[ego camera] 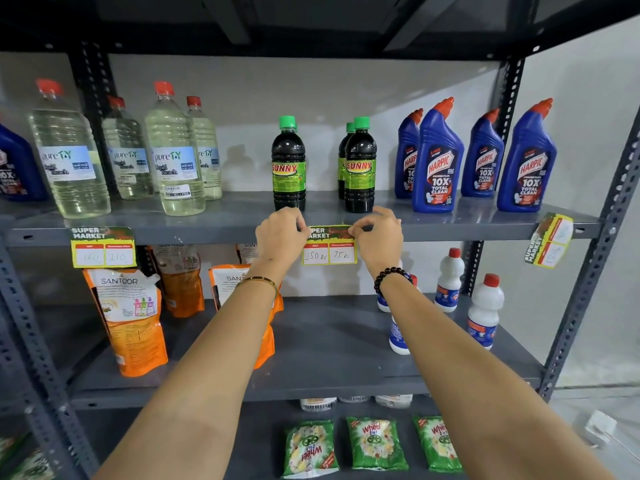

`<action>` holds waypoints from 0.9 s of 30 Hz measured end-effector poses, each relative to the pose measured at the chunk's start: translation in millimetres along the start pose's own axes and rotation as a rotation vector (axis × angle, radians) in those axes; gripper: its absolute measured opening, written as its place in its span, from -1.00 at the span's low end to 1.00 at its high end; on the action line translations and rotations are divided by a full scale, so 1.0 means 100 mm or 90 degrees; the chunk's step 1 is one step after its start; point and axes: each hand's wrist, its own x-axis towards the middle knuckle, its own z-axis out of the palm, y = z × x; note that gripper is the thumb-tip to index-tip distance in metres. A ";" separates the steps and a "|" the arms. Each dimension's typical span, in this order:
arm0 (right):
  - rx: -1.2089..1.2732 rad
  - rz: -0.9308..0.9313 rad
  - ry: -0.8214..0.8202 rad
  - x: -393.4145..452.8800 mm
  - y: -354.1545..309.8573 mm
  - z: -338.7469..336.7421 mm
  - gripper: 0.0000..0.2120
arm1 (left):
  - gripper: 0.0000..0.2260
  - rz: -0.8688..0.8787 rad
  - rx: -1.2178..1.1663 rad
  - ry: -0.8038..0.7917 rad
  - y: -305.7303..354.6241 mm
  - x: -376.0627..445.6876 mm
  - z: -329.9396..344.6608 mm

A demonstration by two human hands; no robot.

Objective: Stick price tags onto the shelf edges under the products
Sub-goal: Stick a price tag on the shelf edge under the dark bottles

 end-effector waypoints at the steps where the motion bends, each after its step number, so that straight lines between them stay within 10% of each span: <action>1: -0.005 -0.002 0.007 0.01 0.00 0.01 -0.94 | -0.87 -0.003 -0.003 0.003 0.00 0.00 0.00; 12: -0.131 -0.108 -0.147 0.03 -0.03 0.08 -0.73 | -0.77 -0.028 -0.026 -0.029 0.06 0.01 0.13; 27: -0.184 -0.152 -0.080 -0.01 0.04 0.17 -0.77 | -0.83 0.021 -0.038 0.043 0.03 0.04 0.21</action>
